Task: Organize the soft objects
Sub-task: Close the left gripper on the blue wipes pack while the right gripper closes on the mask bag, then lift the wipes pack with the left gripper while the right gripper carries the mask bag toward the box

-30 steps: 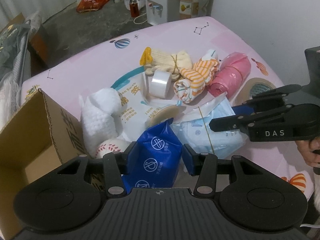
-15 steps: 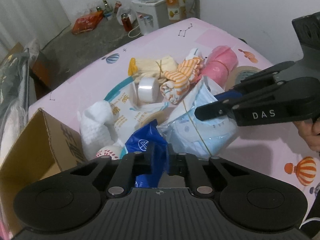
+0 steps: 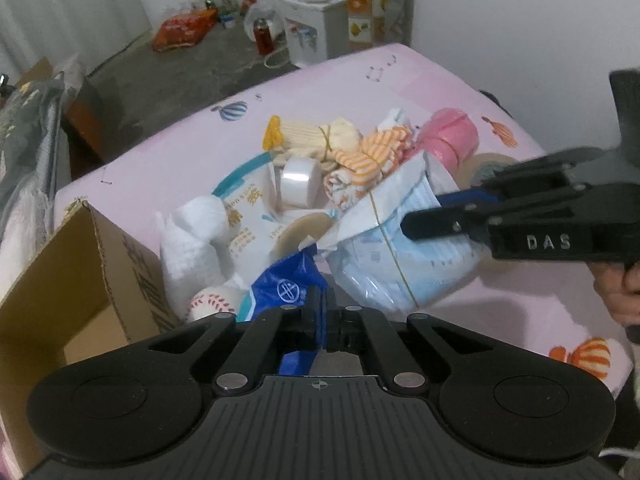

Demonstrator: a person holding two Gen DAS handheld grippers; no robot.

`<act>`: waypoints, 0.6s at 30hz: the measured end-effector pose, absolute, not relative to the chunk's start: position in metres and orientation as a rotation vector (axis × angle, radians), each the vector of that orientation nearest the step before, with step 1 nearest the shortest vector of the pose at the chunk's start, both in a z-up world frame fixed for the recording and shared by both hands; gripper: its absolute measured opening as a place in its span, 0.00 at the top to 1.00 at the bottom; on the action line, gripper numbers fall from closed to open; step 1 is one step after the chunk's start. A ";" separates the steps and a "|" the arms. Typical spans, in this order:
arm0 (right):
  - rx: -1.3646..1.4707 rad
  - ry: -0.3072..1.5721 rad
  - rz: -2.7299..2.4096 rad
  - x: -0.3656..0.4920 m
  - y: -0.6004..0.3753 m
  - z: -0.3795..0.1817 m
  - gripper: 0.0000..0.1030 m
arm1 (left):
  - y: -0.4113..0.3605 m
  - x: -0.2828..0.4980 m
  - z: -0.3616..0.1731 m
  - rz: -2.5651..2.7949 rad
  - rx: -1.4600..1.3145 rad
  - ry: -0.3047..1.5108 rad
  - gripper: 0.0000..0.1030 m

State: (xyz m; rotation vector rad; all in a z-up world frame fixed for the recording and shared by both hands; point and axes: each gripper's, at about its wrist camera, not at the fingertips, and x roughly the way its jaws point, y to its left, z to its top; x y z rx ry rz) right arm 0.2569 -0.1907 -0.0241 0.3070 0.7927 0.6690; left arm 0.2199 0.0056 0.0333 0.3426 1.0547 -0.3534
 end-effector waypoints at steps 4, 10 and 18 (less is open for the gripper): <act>0.316 0.795 0.666 0.258 -0.194 -0.025 0.86 | 0.006 0.220 0.032 -0.355 0.350 1.066 0.94; 0.325 0.811 0.670 0.260 -0.195 -0.027 0.86 | 0.002 0.226 0.027 -0.331 0.414 1.077 0.47; 0.336 0.840 0.666 0.266 -0.198 -0.032 0.86 | -0.002 0.250 0.013 -0.344 0.429 1.170 0.39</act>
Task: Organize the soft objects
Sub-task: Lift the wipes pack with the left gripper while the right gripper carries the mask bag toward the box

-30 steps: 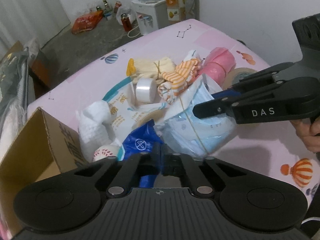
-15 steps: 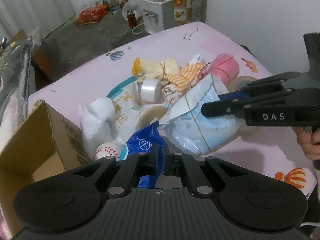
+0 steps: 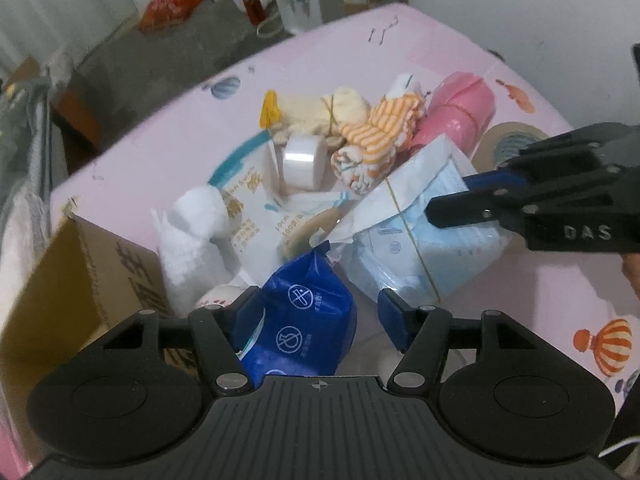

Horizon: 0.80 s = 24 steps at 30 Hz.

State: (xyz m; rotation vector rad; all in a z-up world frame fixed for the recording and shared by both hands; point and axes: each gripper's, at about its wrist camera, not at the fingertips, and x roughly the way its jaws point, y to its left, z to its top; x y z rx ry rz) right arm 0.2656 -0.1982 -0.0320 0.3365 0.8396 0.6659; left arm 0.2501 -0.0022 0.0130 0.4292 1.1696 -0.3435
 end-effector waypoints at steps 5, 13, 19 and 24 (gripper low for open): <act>0.334 0.849 0.666 0.267 -0.197 -0.035 0.86 | -0.007 0.256 0.000 -0.300 0.509 1.183 0.37; 0.345 0.858 0.662 0.268 -0.199 -0.038 0.86 | 0.001 0.266 -0.014 -0.269 0.429 1.252 0.40; 0.354 0.862 0.659 0.270 -0.199 -0.042 0.86 | 0.003 0.266 -0.014 -0.255 0.402 1.245 0.47; 0.369 0.852 0.669 0.270 -0.199 -0.041 0.86 | 0.002 0.260 -0.009 -0.239 0.403 1.205 0.49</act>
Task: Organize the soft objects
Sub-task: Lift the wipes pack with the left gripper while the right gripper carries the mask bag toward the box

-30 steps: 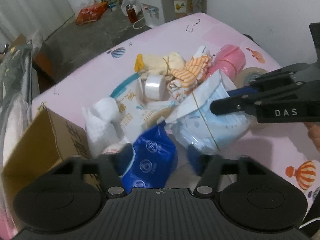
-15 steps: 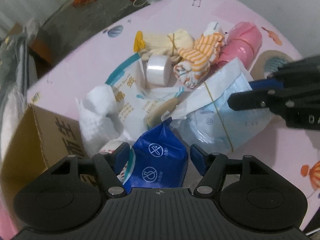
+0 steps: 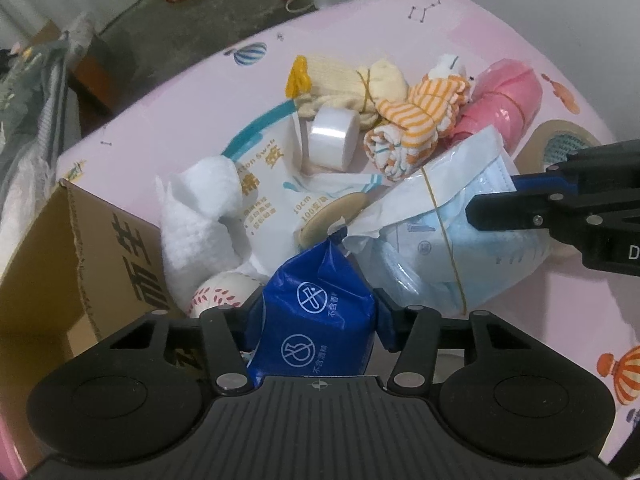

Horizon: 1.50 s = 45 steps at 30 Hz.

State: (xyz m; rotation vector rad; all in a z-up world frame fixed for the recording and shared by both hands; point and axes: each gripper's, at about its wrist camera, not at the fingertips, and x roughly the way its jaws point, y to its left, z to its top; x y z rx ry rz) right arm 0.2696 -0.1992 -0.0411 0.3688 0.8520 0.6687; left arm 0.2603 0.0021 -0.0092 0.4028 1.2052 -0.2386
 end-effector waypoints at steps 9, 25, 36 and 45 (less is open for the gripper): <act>0.415 0.816 0.711 0.267 -0.204 -0.031 0.87 | -0.005 0.245 0.022 -0.239 0.497 1.099 0.49; 0.498 0.681 0.778 0.248 -0.225 0.011 0.87 | -0.043 0.213 0.059 -0.184 0.770 0.887 0.50; 0.535 0.606 0.843 0.237 -0.229 0.045 0.87 | -0.038 0.189 0.086 -0.121 0.870 0.762 0.50; 0.483 0.633 0.917 0.235 -0.177 0.062 0.87 | 0.007 0.176 0.096 -0.048 0.844 0.748 0.50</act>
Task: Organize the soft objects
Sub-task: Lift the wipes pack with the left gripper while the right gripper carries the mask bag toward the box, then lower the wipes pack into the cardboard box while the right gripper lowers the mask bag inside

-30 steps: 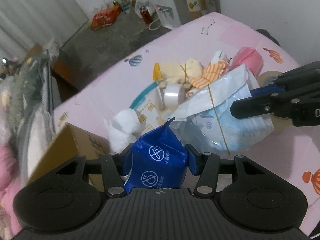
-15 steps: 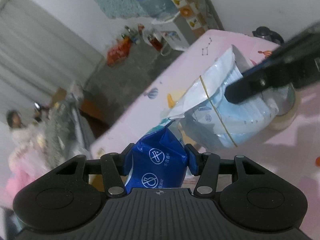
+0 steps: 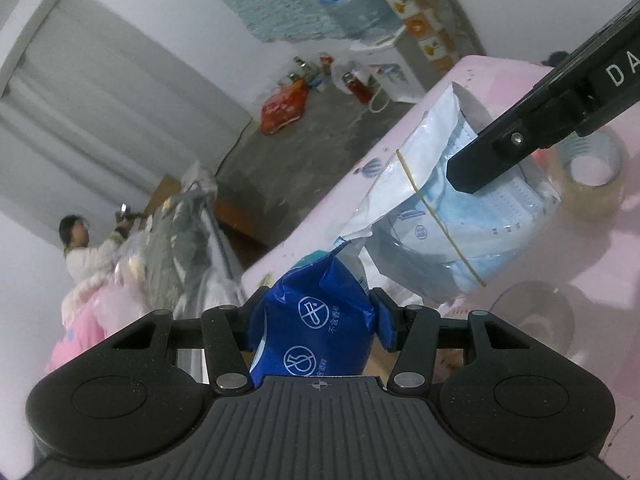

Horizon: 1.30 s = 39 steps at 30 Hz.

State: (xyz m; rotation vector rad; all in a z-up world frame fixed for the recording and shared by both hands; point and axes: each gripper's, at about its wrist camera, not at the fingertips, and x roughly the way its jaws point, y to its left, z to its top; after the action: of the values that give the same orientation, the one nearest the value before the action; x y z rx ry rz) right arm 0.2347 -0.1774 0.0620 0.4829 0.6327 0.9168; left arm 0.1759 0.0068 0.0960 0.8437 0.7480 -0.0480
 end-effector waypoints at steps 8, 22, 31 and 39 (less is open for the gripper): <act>0.423 0.666 0.967 0.234 -0.125 0.086 0.87 | 0.056 0.173 0.099 0.009 0.761 0.752 0.50; 0.346 0.764 1.009 0.267 -0.016 0.093 0.87 | 0.146 0.191 0.071 0.078 0.605 0.828 0.50; 0.328 0.915 0.919 0.320 0.043 0.048 0.87 | 0.157 0.205 0.050 0.045 0.569 0.862 0.50; 0.164 1.029 0.809 0.348 0.096 0.007 0.88 | 0.163 0.214 0.035 0.019 0.600 0.869 0.50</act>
State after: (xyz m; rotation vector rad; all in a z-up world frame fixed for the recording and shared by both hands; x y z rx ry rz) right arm 0.3476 0.0962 0.0066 0.1638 1.0294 0.8088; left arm 0.2138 0.1634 0.0350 0.5997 0.8695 0.0189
